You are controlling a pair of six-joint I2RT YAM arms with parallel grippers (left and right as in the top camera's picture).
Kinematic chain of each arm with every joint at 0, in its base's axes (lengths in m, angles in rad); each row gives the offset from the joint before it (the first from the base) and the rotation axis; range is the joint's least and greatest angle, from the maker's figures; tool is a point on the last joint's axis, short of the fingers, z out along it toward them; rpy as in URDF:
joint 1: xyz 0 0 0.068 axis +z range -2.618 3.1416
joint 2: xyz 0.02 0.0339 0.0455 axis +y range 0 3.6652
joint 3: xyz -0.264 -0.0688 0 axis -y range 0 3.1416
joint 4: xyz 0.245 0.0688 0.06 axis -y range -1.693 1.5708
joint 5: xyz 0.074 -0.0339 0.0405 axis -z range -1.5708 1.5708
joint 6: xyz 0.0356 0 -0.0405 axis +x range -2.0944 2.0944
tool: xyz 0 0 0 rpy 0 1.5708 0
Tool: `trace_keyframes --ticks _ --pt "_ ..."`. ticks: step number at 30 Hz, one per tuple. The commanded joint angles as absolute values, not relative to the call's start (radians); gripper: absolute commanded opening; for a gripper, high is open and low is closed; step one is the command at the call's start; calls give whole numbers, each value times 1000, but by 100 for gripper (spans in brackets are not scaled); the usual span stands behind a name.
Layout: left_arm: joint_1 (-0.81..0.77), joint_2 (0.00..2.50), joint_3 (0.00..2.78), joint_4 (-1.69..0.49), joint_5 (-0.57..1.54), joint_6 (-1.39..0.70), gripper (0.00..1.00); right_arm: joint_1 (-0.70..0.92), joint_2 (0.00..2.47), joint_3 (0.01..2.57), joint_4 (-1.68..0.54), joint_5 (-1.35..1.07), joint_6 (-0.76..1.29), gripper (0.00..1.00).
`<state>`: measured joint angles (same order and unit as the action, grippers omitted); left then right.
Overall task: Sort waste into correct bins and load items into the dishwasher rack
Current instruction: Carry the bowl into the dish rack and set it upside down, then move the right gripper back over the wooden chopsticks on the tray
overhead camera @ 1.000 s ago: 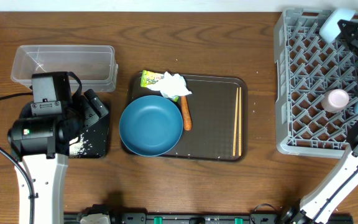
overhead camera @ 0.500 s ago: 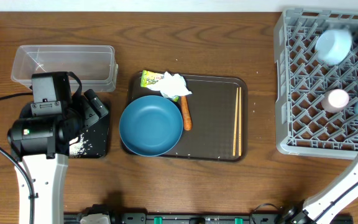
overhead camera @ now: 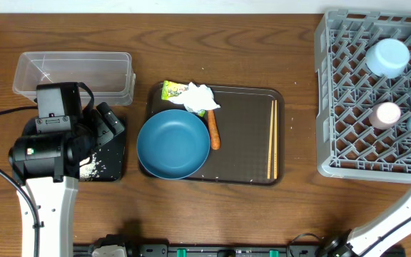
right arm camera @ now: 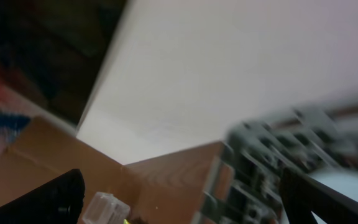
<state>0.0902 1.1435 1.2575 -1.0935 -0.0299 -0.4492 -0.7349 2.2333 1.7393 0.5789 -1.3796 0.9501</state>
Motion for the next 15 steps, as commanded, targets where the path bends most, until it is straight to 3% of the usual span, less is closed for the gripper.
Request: trace_keyframes --ticks 1,10,15 --pt "96 1145 1274 -1095 -38 -458 99 -698 2057 1750 591 -1395 934 99" --pt "96 1145 1274 -1095 -38 -458 99 -472 1866 1750 572 -1367 844 99" --pt "96 1145 1274 -1095 -38 -458 99 -313 1858 1750 319 -1219 711 99"
